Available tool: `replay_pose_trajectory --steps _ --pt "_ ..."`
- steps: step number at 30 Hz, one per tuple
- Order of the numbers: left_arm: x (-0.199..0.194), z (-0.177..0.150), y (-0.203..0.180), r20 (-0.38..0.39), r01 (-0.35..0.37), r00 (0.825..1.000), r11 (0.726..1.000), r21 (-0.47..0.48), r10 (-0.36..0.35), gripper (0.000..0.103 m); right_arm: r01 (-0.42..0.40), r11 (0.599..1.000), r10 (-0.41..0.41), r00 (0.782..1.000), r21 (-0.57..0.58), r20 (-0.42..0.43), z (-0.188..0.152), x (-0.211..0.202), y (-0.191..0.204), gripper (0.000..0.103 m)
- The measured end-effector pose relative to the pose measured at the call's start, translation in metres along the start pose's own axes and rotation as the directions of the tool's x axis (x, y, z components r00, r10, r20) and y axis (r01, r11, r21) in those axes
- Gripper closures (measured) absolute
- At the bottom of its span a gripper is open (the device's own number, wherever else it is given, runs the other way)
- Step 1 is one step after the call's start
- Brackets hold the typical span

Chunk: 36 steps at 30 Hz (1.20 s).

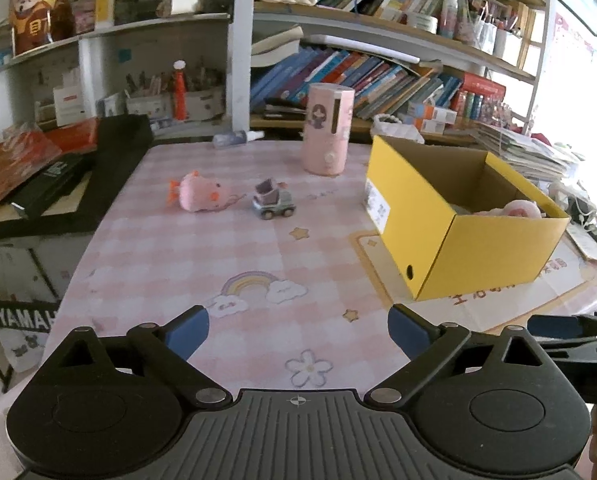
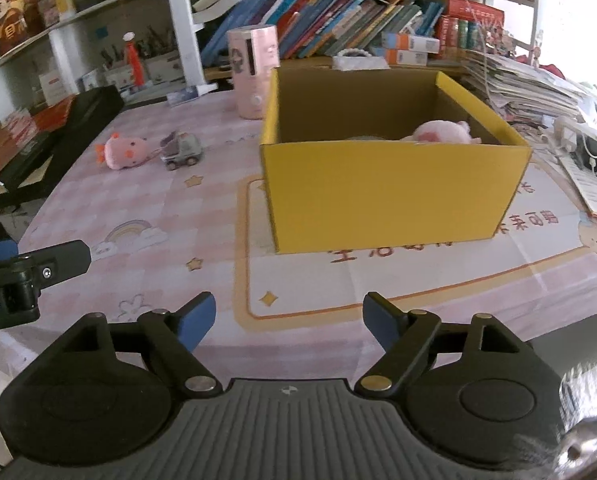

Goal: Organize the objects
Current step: 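Withdraw both open tools away from the yellow box, then move both open tools toward the pink chick plush and grey toy car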

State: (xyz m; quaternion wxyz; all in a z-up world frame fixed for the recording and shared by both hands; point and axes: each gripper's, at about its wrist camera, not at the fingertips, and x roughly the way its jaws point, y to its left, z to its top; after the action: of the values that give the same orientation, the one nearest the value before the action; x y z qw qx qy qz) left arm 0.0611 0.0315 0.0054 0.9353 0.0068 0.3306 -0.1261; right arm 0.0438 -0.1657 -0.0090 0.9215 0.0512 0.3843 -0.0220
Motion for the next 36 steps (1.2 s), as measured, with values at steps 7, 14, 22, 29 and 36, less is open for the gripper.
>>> replay_pose_trajectory --steps 7,14,22,29,36 --pt "-0.011 -0.008 0.017 -0.008 -0.046 0.999 0.999 -0.024 0.045 0.004 -0.032 0.999 0.032 1.0 -0.044 -0.002 -0.002 -0.003 0.024 0.014" --pt "-0.016 -0.014 0.024 -0.027 -0.067 0.997 0.998 -0.019 0.066 0.004 -0.047 0.996 0.046 0.999 -0.078 -0.02 -0.007 -0.004 0.042 0.011" --pt "-0.012 -0.017 0.015 -0.051 -0.036 0.998 0.999 0.025 0.037 0.004 -0.015 0.999 0.014 1.0 -0.046 -0.016 -0.017 -0.01 0.037 0.011" --pt "-0.01 -0.017 0.01 -0.057 -0.004 0.998 0.998 0.059 0.007 0.004 0.016 1.0 -0.016 1.0 0.001 -0.014 -0.024 -0.015 0.028 0.011" --pt "-0.01 -0.018 0.016 -0.055 0.003 0.998 0.998 0.065 0.0 0.004 0.028 1.0 -0.027 1.0 0.013 -0.011 -0.026 -0.016 0.032 0.011"
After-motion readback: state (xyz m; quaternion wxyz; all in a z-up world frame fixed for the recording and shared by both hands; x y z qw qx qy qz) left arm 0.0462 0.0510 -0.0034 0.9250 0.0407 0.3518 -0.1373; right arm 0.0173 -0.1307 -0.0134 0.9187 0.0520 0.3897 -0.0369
